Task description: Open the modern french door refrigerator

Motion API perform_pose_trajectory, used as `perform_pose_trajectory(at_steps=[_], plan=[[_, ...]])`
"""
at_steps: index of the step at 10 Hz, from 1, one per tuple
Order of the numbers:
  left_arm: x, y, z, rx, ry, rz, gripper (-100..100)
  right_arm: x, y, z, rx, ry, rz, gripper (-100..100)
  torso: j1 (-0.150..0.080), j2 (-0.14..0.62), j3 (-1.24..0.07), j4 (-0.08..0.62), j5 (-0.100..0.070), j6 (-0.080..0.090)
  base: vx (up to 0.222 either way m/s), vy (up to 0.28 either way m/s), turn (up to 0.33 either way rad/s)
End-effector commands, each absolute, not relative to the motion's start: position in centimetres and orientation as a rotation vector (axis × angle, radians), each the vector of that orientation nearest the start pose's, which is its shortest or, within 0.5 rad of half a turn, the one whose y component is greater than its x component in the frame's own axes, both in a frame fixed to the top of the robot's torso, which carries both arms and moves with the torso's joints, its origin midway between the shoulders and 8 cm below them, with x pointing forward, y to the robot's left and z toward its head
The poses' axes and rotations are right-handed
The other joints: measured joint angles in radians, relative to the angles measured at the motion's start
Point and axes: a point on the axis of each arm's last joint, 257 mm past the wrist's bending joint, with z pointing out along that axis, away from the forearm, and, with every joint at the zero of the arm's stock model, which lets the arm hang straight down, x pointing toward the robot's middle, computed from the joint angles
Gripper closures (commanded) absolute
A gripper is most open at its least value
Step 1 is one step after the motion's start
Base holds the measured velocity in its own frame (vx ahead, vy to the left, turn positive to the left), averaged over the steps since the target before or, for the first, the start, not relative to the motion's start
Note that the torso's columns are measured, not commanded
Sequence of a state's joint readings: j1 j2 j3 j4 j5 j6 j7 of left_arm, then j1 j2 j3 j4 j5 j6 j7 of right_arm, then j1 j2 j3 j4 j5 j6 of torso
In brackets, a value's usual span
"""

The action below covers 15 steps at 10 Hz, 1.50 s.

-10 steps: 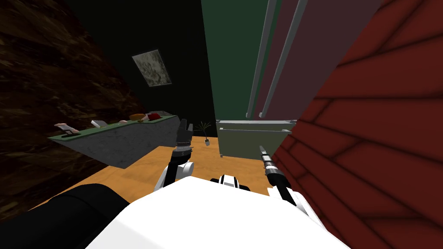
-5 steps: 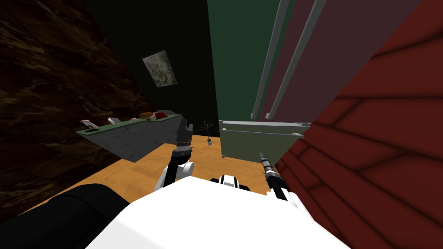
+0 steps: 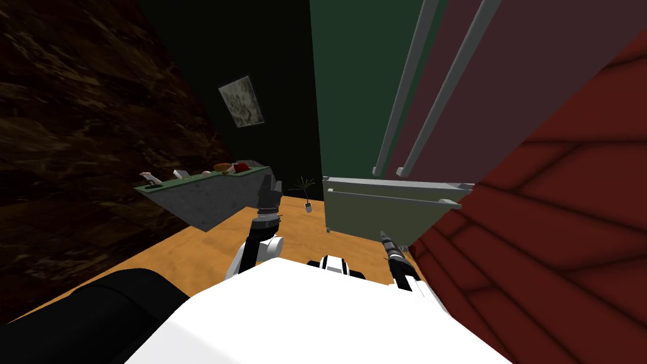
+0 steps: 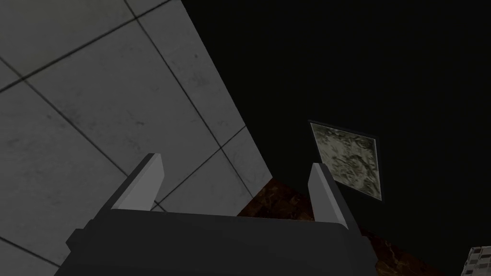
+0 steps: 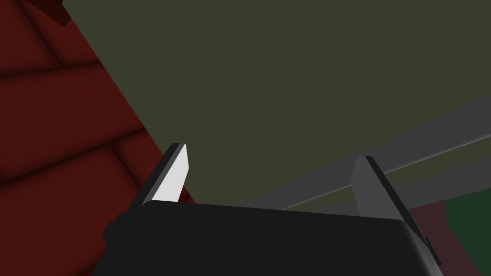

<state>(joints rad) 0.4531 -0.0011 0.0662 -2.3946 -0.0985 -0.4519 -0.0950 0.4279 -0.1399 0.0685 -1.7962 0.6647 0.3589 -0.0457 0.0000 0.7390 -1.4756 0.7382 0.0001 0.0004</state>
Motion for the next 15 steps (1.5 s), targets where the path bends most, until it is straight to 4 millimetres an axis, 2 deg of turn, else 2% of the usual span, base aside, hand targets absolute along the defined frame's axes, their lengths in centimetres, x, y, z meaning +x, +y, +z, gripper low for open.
perform_pose_trajectory(at_steps=[1, 2, 4, 5, 6, 7, 8, 9, 11, 13, 15], plan=[[32.7, 27.9, 8.0, -0.473, 0.603, -1.116, 0, 36.4, -36.1, -39.8, 1.011, 1.814, 0.100, -100, 0.000, -0.001, 0.000, 0.000, 0.000, -0.001, 0.058, -0.002, 0.136], [32.7, 27.9, 8.0, -0.473, 0.603, -1.116, 0, 36.4, -36.3, -39.8, 1.008, 1.815, 0.089, -100, 0.000, -0.001, -0.001, 0.000, 0.000, 0.000, 0.026, -0.004, -0.011], [32.7, 27.9, 8.0, -0.473, 0.603, -1.116, 0, 34.6, -38.0, -42.3, 1.002, 1.879, -0.052, -100, 0.000, -0.001, 0.000, 0.000, 0.000, -0.001, 0.052, -0.008, 0.192], [32.7, 27.9, 8.0, -0.473, 0.603, -1.116, 0, 34.5, -38.2, -42.3, 0.986, 1.883, -0.070, -100, 0.000, -0.002, -0.001, 0.000, 0.000, 0.000, 0.030, -0.003, -0.008], [32.7, 27.9, 8.0, -0.473, 0.603, -1.116, 0, 33.5, -39.1, -43.6, 0.974, 1.920, -0.152, -100, 0.000, 0.000, 0.000, 0.000, 0.000, 0.000, 0.047, 0.001, 0.228], [32.7, 27.9, 8.0, -0.473, 0.603, -1.116, 0, 32.5, -39.9, -44.4, 0.966, 1.940, -0.215, -100, 0.001, -0.001, 0.000, 0.000, 0.000, -0.001, 0.058, -0.009, 0.174], [32.7, 27.9, 8.0, -0.473, 0.603, -1.116, 0, 32.4, -40.2, -44.3, 0.954, 1.941, -0.235, -100, 0.000, -0.002, -0.001, 0.000, 0.000, 0.000, 0.032, -0.003, -0.010], [32.7, 27.9, 8.0, -0.473, 0.603, -1.116, 0, 31.3, -41.2, -45.5, 0.930, 1.977, -0.328, -100, 0.000, 0.000, 0.000, 0.000, 0.000, 0.000, 0.053, 0.007, 0.256], [32.7, 27.9, 8.0, -0.473, 0.603, -1.116, 0, 30.3, -42.2, -45.7, 0.912, 1.986, -0.404, -100, 0.000, -0.001, -0.001, 0.000, 0.000, 0.000, 0.044, -0.005, 0.059], [32.7, 27.9, 8.0, -0.473, 0.603, -1.116, 0, 28.4, -43.9, -46.7, 0.859, 2.021, -0.557, -100, 0.000, -0.001, 0.000, 0.000, 0.000, -0.001, 0.055, -0.004, 0.176], [32.7, 27.9, 8.0, -0.473, 0.603, -1.116, 0, 27.7, -45.0, -46.7, 0.819, 2.029, -0.654, -100, 0.000, 0.000, 0.000, 0.000, 0.000, 0.000, 0.041, -0.008, 0.124]])
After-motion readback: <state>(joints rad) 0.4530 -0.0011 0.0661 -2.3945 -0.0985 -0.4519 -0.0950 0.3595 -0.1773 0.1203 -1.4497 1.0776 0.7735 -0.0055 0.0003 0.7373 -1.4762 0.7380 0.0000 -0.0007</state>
